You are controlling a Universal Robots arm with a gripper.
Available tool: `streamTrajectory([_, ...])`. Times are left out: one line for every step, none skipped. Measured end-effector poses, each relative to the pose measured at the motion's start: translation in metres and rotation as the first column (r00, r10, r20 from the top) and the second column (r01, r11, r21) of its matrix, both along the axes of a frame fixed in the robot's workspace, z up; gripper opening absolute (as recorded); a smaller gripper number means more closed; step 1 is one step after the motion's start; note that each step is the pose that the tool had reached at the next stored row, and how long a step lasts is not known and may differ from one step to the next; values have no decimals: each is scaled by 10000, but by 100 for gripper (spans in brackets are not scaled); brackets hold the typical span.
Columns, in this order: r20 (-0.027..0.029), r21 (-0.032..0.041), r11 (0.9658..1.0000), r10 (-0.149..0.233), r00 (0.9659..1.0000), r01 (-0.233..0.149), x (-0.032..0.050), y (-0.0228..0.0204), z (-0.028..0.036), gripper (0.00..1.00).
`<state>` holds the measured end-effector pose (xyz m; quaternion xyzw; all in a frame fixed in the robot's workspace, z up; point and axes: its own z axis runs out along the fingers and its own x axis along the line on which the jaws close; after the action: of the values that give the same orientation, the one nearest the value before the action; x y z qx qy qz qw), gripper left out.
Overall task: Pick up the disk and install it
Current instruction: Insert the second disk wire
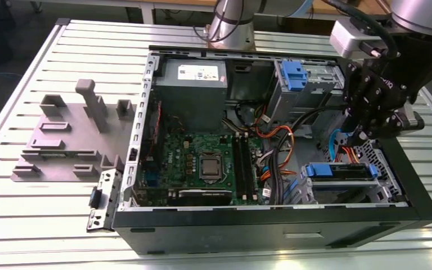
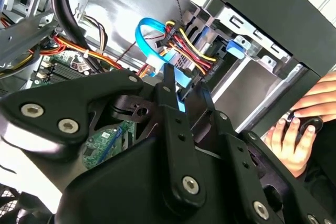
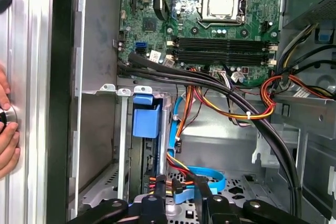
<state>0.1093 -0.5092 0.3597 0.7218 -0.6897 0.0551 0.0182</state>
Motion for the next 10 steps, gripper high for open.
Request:
streamTrajectory([0, 0, 10000, 0, 10000, 0, 0, 0, -6, 35])
streamTrajectory([0, -2, 10000, 0, 10000, 0, 0, 0, -11, 35])
streamTrajectory([1, -1, 10000, 0, 10000, 0, 0, 0, -17, 35])
streamTrajectory([0, -1, 10000, 0, 10000, 0, 0, 0, -22, 35])
streamTrajectory([0, -1, 10000, 0, 10000, 0, 0, 0, -27, 35])
streamTrajectory([0, -1, 10000, 0, 10000, 0, 0, 0, -31, 35])
streamTrajectory([0, -2, 10000, 0, 10000, 0, 0, 0, -34, 35])
streamTrajectory([0, -3, 10000, 0, 10000, 0, 0, 0, -37, 35])
streamTrajectory([0, -2, 10000, 0, 10000, 0, 0, 0, -40, 34])
streamTrajectory([0, -2, 10000, 0, 10000, 0, 0, 0, -43, 27])
